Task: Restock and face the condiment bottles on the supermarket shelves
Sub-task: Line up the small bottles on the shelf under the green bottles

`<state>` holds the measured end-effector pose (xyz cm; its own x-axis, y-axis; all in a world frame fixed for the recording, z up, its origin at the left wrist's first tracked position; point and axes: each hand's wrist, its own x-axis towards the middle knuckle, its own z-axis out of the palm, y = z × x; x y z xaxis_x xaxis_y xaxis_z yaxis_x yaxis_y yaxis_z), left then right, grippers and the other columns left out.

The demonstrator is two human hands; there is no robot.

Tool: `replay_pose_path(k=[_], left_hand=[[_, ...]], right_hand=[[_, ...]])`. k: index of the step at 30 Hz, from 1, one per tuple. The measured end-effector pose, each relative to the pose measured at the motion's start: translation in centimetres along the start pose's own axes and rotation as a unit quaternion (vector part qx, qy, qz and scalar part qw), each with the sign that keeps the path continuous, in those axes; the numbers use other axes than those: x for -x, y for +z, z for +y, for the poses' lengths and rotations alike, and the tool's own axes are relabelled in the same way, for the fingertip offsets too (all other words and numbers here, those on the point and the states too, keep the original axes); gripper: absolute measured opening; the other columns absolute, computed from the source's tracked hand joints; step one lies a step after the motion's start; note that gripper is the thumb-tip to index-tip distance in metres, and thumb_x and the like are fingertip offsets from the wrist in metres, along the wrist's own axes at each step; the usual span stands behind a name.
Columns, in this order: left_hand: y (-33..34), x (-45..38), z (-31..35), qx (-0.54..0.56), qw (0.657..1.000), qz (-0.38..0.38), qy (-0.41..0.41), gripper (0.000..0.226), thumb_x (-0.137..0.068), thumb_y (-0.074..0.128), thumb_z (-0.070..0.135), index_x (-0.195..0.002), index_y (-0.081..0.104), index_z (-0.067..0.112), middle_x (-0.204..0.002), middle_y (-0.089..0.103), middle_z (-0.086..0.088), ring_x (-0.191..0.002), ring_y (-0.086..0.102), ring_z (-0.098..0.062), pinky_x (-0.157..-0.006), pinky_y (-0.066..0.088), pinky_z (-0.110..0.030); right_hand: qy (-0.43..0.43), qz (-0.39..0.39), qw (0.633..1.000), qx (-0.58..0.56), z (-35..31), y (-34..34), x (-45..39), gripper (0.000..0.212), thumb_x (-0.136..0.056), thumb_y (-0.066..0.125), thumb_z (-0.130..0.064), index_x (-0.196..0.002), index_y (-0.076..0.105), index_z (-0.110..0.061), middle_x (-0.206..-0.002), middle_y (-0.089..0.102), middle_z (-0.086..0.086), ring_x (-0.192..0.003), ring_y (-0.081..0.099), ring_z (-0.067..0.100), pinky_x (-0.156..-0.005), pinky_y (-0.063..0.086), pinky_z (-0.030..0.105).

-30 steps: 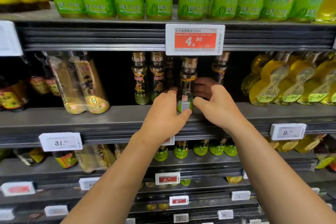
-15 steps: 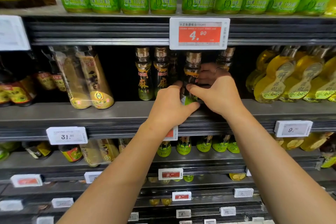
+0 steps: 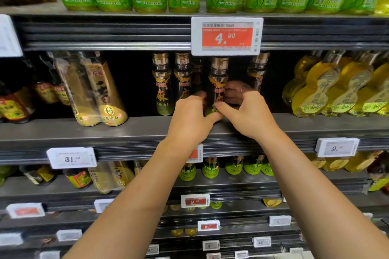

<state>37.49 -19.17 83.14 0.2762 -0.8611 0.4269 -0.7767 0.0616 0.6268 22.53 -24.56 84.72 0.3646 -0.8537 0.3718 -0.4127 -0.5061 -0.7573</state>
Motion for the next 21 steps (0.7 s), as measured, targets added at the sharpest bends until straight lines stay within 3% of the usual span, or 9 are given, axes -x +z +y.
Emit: replay_pose_path(k=[4,7,10,12,14,18,21], left_hand=[[-1.6,1.4,-0.5,-0.03,0.998,0.054,0.015,0.05,-0.08,0.081,0.048,-0.118,0.071,0.017,-0.104,0.072,0.007,-0.097,0.067,-0.009,-0.082,0.053,-0.02],[-4.0,1.9,-1.5,-0.021,0.993,0.112,-0.025,0.029,-0.082,0.08,0.045,-0.094,0.073,0.02,-0.08,0.067,0.014,-0.075,0.062,0.004,-0.068,0.044,-0.002],[-6.1,1.7,-2.8,-0.049,0.985,0.149,-0.073,0.036,-0.081,0.08,0.05,-0.09,0.069,0.017,-0.076,0.063,0.01,-0.072,0.059,-0.002,-0.061,0.041,-0.01],[-6.6,1.2,-3.7,-0.081,0.977,0.155,-0.119,0.052,-0.078,0.08,0.056,-0.099,0.068,0.01,-0.084,0.061,0.001,-0.082,0.058,-0.016,-0.059,0.037,-0.021],[-6.7,0.6,-4.2,-0.099,0.973,0.142,-0.152,0.067,-0.075,0.08,0.06,-0.108,0.062,0.006,-0.089,0.058,-0.006,-0.093,0.057,-0.023,-0.057,0.034,-0.023],[-6.2,-0.6,-4.7,-0.047,0.986,0.083,-0.139,0.106,-0.067,0.087,0.058,-0.148,0.034,0.015,-0.14,0.052,-0.01,-0.125,0.051,-0.027,-0.091,0.046,-0.033],[-5.6,-1.4,-4.7,0.008,0.986,0.06,-0.152,0.114,-0.062,0.09,0.057,-0.151,0.031,0.019,-0.149,0.047,-0.008,-0.135,0.046,-0.029,-0.101,0.042,-0.035]], right_hand=[[0.013,0.007,0.999,0.035,-0.2,0.5,-0.7,0.033,-0.09,0.075,-0.028,-0.12,0.065,-0.021,-0.105,0.074,-0.004,-0.099,0.07,0.014,-0.092,0.058,0.041],[0.025,0.001,0.999,0.032,-0.4,1.1,-1.4,0.035,-0.089,0.077,-0.027,-0.121,0.064,-0.02,-0.109,0.073,-0.001,-0.104,0.069,0.018,-0.095,0.057,0.044],[0.033,0.001,0.999,0.014,-0.6,1.7,-2.1,0.037,-0.088,0.079,-0.025,-0.121,0.062,-0.019,-0.109,0.072,-0.002,-0.102,0.069,0.015,-0.096,0.057,0.04],[0.041,0.0,0.999,0.013,-0.7,2.0,-2.7,0.035,-0.088,0.08,-0.025,-0.115,0.059,-0.022,-0.106,0.071,-0.004,-0.102,0.069,0.016,-0.095,0.057,0.037],[0.048,-0.002,0.999,0.004,-0.8,2.4,-3.1,0.034,-0.087,0.081,-0.022,-0.112,0.057,-0.023,-0.098,0.069,-0.009,-0.099,0.071,0.016,-0.092,0.057,0.031],[0.06,-0.008,0.998,-0.015,-0.9,3.0,-4.0,0.035,-0.086,0.081,-0.017,-0.115,0.061,-0.015,-0.099,0.072,-0.004,-0.096,0.071,0.016,-0.095,0.058,0.037],[0.057,-0.01,0.998,-0.01,-0.9,3.1,-4.2,0.036,-0.086,0.081,-0.019,-0.116,0.062,-0.017,-0.103,0.073,-0.003,-0.096,0.071,0.014,-0.096,0.057,0.037]])
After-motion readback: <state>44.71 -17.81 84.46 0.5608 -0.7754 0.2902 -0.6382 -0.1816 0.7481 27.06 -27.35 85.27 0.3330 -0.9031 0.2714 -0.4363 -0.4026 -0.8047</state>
